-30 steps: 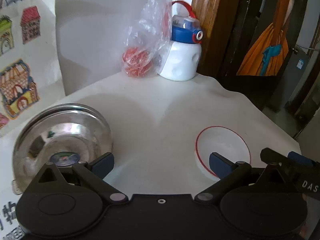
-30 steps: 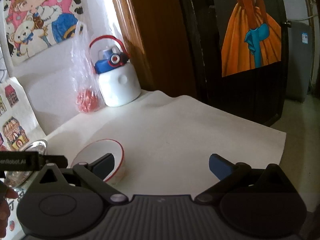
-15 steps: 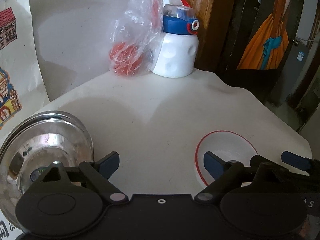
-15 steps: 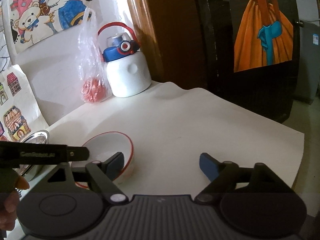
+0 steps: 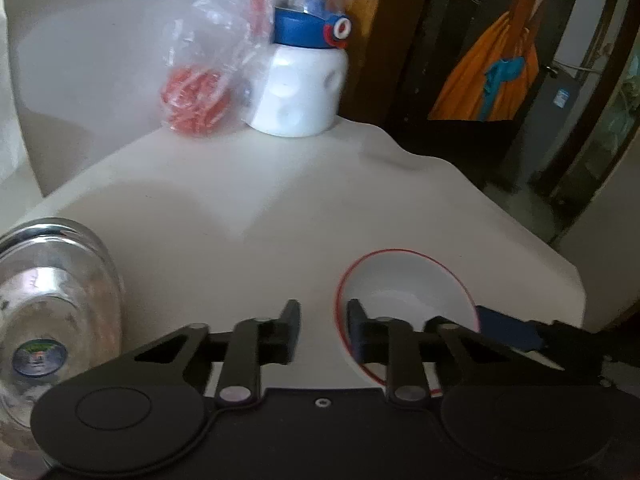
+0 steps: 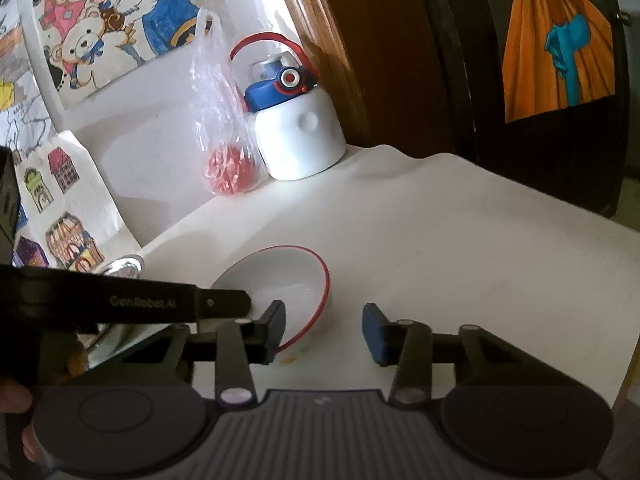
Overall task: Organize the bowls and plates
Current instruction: 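Grasp the second white bowl rim with the left tool while the right tool grips it too, then carry the second white bowl with both tools and lower it onto the first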
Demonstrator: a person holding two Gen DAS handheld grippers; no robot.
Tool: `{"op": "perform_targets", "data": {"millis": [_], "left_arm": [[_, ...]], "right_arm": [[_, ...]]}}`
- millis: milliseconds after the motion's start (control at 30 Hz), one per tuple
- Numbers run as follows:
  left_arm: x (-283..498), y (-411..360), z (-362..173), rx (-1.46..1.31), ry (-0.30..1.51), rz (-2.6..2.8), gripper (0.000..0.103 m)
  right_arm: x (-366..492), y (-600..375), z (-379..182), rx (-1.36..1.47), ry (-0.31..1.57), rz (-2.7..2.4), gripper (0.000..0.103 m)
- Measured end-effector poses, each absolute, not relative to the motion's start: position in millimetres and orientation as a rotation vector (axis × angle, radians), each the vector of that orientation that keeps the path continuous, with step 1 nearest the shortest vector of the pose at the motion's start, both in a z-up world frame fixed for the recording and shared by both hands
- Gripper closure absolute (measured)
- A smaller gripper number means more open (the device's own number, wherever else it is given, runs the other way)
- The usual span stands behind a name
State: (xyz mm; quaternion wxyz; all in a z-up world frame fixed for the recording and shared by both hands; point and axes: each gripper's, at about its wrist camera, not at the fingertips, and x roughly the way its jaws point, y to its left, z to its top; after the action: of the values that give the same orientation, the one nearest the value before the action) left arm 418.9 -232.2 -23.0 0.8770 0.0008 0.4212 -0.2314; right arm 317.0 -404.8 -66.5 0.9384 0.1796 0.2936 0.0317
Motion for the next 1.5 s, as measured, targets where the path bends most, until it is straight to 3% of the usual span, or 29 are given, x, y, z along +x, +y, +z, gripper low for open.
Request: {"op": "perform_targets", "data": {"millis": [100, 400, 867, 1200, 1500], "left_arm": [[419.4, -235.3, -24.4, -0.006, 0.897, -0.513, 0.092], [422.6, -232.0, -24.2, -0.033, 0.922, -0.53, 0.094], [375.8, -200.2, 19.7, -0.089, 0.857, -0.518, 0.096], [305.1, -134.2, 75.3, -0.105, 0.761, -0.448, 0.096], [235.1, -59.4, 89.9, -0.162, 0.787, -0.379, 0.096]], "right_arm": [[317.5, -405.6, -66.6, 0.411, 0.604, 0.091, 0.074], [313.6, -401.2, -64.0, 0.447, 0.596, 0.015, 0.088], [262.0, -363.6, -12.8, 0.414, 0.528, 0.05, 0.091], [211.5, -297.3, 33.5, 0.345, 0.467, 0.16, 0.091], [155.1, -239.4, 45.2, 0.282, 0.516, 0.261, 0.091]]}}
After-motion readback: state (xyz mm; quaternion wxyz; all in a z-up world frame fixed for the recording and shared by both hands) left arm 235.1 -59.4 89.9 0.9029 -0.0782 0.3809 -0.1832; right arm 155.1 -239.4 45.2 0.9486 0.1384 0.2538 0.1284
